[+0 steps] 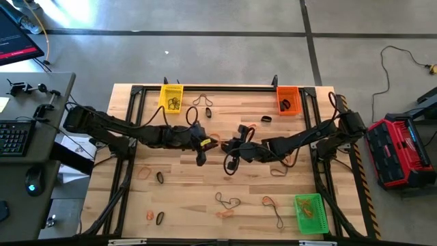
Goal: Sort rubber bands into baskets
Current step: Put the orange rubber band into the green bin
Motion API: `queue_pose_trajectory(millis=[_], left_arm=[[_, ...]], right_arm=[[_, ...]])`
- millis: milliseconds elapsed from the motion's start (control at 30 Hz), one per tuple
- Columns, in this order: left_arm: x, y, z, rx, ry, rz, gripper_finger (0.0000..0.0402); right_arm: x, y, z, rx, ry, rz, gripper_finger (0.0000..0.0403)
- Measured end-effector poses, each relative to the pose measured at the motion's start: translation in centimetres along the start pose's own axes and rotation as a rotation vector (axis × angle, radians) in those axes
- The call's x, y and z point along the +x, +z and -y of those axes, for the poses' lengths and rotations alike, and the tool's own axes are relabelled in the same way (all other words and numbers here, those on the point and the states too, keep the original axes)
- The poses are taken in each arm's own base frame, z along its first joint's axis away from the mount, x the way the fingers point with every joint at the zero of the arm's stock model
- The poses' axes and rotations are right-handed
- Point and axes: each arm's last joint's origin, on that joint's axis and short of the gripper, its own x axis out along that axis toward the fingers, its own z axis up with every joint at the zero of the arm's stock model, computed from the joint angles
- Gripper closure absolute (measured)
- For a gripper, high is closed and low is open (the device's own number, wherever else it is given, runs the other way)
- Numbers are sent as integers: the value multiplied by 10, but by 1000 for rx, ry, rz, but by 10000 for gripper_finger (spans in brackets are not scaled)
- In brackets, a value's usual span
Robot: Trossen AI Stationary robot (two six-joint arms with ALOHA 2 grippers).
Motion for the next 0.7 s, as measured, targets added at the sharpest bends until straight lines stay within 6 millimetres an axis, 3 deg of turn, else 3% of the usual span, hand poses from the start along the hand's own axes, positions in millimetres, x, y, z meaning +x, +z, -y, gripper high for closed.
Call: queue_pose_trajectory(millis=[267, 533, 700], left_arm=[[-1, 0, 6, 121, 17, 27, 288], [-3, -16, -1, 96, -37, 157, 316], [-6, -28, -6, 79, -54, 198, 332]], right_arm=[[-20, 7, 11, 28, 4, -27, 402], [-65, -1, 18, 139, 65, -220, 402], [-99, -8, 11, 229, 151, -327, 402]])
